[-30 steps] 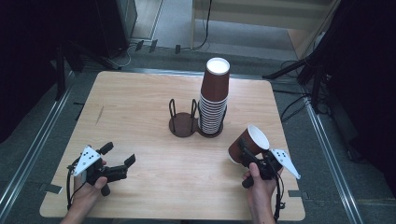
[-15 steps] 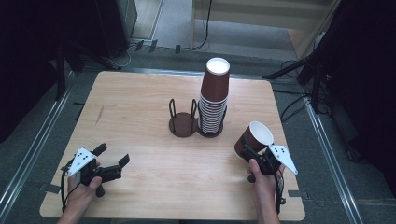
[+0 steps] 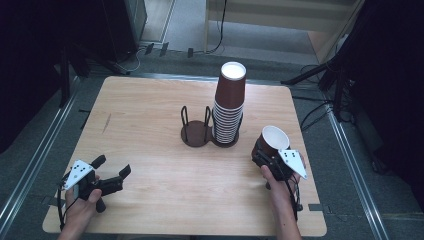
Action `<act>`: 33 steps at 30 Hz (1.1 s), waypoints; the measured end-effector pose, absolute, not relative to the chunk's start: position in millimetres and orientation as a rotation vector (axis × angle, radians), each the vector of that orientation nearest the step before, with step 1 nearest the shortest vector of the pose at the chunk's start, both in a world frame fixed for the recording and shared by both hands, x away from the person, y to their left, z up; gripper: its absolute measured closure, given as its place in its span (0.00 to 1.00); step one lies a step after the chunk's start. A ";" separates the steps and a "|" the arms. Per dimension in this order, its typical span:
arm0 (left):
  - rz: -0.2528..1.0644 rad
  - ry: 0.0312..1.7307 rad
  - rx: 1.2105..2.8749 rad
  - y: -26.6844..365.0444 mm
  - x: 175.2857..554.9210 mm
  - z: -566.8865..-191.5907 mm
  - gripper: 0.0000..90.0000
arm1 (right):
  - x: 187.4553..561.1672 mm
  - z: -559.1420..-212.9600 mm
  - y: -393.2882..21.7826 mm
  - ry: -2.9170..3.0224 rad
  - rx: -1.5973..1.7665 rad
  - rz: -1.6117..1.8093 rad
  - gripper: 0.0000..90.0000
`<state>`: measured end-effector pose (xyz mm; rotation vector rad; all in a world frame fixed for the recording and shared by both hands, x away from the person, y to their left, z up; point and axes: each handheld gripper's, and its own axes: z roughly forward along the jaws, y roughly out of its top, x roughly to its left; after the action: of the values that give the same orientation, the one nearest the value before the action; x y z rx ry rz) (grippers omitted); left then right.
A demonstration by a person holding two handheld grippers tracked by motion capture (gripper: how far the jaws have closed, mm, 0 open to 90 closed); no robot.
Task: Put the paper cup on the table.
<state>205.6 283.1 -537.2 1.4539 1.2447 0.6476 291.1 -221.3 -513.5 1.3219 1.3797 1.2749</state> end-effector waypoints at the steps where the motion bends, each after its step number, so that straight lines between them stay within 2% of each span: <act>1: 0.647 1.249 1.454 283.8 205.5 -537.3 0.00 | 292.2 -514.1 -221.2 1.379 1.320 1.270 0.10; 15: 0.655 1.280 1.449 291.7 207.3 -540.0 0.00 | 316.7 -528.3 -224.4 1.360 1.257 1.104 0.10; 33: 0.646 1.284 1.447 292.7 206.9 -540.6 0.00 | 325.6 -540.1 -220.9 1.420 1.209 1.083 0.09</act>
<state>206.9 292.7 -540.6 1.4469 1.2839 0.6460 325.6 -220.9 -540.1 1.2087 1.4204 1.0834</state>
